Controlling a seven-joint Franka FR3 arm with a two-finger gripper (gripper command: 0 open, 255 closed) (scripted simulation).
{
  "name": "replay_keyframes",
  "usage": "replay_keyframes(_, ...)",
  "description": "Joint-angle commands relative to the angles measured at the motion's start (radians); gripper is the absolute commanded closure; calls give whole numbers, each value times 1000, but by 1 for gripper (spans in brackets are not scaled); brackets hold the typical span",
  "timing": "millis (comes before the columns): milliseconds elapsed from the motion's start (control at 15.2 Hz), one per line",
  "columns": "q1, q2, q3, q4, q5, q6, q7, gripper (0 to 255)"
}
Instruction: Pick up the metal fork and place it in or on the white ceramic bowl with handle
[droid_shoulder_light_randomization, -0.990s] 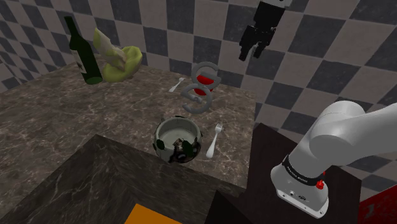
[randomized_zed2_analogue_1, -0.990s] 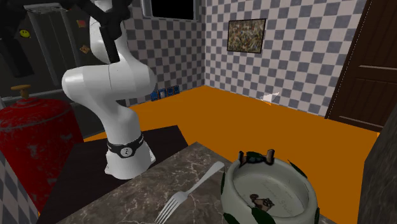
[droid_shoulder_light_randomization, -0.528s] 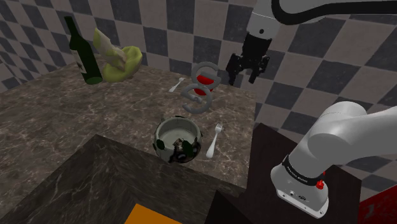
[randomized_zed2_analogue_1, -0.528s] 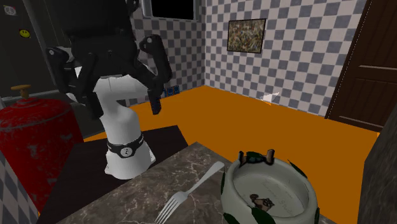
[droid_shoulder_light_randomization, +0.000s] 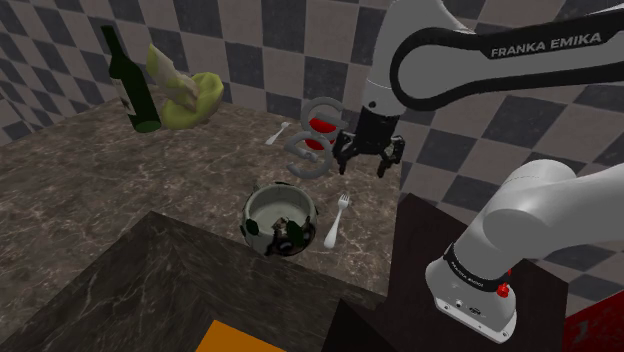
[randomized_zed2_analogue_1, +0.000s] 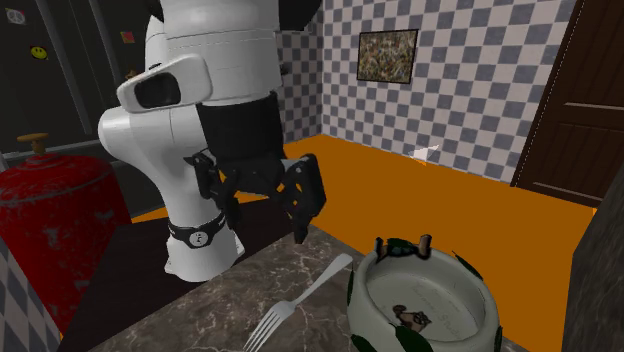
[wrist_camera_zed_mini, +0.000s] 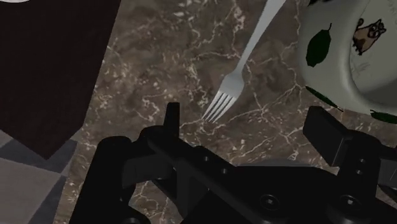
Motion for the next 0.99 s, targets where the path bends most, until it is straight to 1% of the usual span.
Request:
replay_keyframes(0, -5, 35, 52, -21, 47, 48, 100, 0)
replay_keyframes(330, -14, 179, 199, -44, 167, 203, 341, 0)
replay_keyframes(396, -16, 192, 210, -44, 175, 215, 357, 0)
replay_keyframes(792, -10, 267, 249, -80, 208, 328, 350, 0)
replay_keyframes(858, -9, 290, 260, -88, 216, 359, 348, 0)
replay_keyframes(924, -9, 290, 260, -88, 216, 359, 348, 0)
